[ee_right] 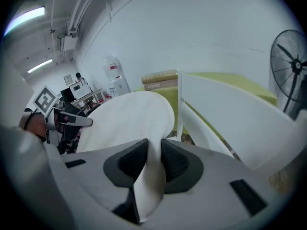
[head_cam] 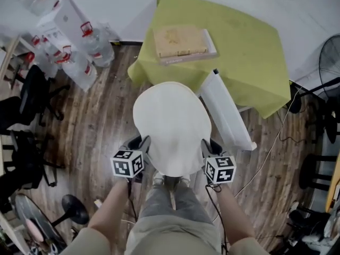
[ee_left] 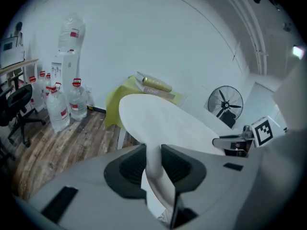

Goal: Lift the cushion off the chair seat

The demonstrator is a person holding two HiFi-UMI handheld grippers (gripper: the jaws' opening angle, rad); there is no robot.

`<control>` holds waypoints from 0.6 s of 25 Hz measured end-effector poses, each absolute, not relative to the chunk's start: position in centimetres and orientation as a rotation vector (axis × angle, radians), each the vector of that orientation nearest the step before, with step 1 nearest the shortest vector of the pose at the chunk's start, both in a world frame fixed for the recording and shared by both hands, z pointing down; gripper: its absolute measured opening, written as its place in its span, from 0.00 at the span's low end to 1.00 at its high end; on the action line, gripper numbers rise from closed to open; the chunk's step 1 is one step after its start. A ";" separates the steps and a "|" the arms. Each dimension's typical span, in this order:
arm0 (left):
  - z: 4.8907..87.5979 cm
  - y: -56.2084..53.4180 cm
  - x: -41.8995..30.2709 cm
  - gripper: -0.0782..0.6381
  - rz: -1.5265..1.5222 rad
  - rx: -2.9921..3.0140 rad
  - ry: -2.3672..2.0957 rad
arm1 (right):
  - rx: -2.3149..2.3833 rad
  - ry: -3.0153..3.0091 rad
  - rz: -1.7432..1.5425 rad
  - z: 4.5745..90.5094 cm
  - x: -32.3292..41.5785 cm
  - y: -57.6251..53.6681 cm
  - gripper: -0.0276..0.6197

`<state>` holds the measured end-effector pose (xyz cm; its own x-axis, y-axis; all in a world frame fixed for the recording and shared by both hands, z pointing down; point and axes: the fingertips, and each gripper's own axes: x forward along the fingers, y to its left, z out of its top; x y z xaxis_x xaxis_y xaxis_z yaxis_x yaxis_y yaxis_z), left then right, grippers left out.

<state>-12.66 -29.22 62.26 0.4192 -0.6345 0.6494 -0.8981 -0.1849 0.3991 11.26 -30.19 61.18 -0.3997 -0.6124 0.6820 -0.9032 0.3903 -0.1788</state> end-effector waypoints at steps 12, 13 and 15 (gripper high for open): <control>44.7 -25.1 -12.6 0.26 0.239 2.081 -1.372 | 1.348 -2.324 0.532 42.3 11.3 -26.2 0.20; 43.4 -24.8 -12.6 0.26 0.227 2.093 -1.375 | 1.352 -2.337 0.515 40.9 11.3 -25.8 0.20; 41.1 -24.3 -12.7 0.26 0.212 2.120 -1.380 | 1.358 -2.367 0.491 38.4 11.2 -25.0 0.20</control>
<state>-12.74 -24.29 41.09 0.4481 -0.7806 0.4357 -0.8754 -0.2844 0.3909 11.21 -24.99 38.45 -0.4695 -0.7441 0.4753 -0.8718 0.4760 -0.1161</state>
